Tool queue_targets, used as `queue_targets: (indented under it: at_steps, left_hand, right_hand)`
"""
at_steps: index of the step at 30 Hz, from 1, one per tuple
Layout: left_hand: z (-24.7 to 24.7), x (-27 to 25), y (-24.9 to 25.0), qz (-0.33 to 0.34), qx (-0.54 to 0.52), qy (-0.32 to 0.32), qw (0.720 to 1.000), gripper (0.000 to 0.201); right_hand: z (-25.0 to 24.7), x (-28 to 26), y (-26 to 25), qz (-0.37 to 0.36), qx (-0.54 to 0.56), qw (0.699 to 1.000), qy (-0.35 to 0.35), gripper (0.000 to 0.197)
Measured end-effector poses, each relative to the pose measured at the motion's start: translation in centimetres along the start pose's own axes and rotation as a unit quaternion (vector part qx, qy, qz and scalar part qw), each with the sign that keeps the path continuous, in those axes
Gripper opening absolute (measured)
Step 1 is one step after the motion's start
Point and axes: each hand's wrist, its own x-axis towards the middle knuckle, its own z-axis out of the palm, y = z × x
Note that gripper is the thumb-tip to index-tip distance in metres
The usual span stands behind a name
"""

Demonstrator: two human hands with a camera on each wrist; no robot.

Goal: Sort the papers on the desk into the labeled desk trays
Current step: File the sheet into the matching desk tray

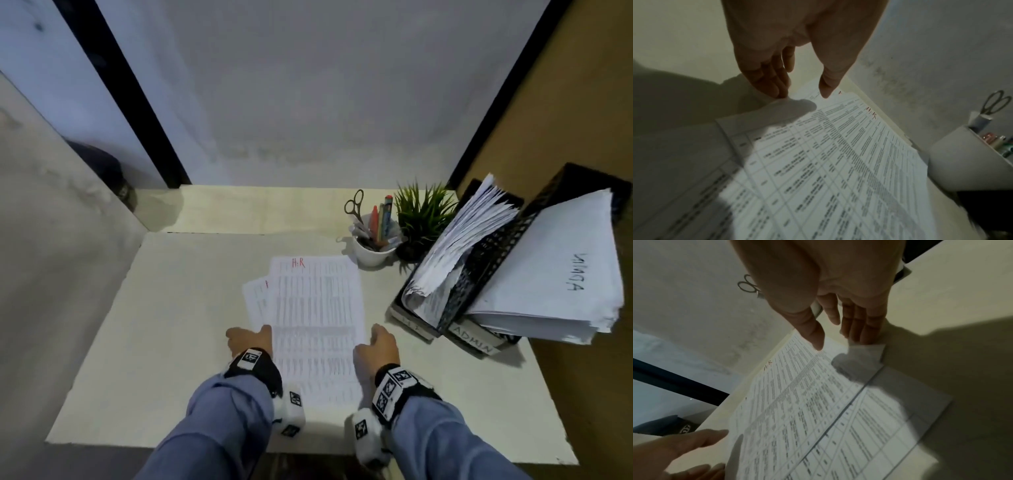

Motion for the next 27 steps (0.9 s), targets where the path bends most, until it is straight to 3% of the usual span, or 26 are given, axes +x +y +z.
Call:
queue_targets:
  at_steps: [3, 6, 10, 15, 17, 19, 22, 27]
  left_hand:
    - [0.4, 0.6, -0.4, -0.012, -0.019, -0.069, 0.997, 0.071]
    - [1.0, 1.4, -1.1, 0.04, -0.057, -0.117, 0.991, 0.057]
    - [0.3, 0.9, -1.0, 0.124, -0.086, -0.156, 0.976, 0.025]
    - [-2.6, 0.1, -1.2, 0.165, -0.13, -0.241, 0.947, 0.017]
    - [-3.6, -0.1, -1.3, 0.167, -0.134, -0.262, 0.941, 0.022]
    - [-4.1, -0.1, -1.5, 0.153, -0.147, -0.281, 0.936, 0.025]
    - [-4.5, -0.1, -1.5, 0.138, -0.176, -0.282, 0.933, 0.024]
    - [-4.7, 1.4, -2.0, 0.127, -0.222, -0.193, 0.947, 0.005]
  right_hand:
    - [1.1, 0.4, 0.0, 0.017, -0.01, 1.0, 0.005, 0.049]
    - [1.7, 0.5, 0.2, 0.027, 0.0, 1.0, -0.004, 0.029]
    - [1.0, 0.0, -0.5, 0.057, 0.076, 0.995, -0.019, 0.058]
    - [-1.7, -0.4, -2.9, 0.082, 0.204, 0.976, 0.006, 0.072]
    - [-2.2, -0.1, -3.2, 0.101, 0.272, 0.957, -0.008, 0.068]
    - [-2.0, 0.4, -3.2, 0.108, 0.308, 0.945, -0.019, 0.043]
    - [-1.7, 1.0, -2.9, 0.094, 0.335, 0.937, 0.001, 0.011]
    - [-2.3, 0.9, -2.1, 0.083, 0.369, 0.926, 0.019, 0.013]
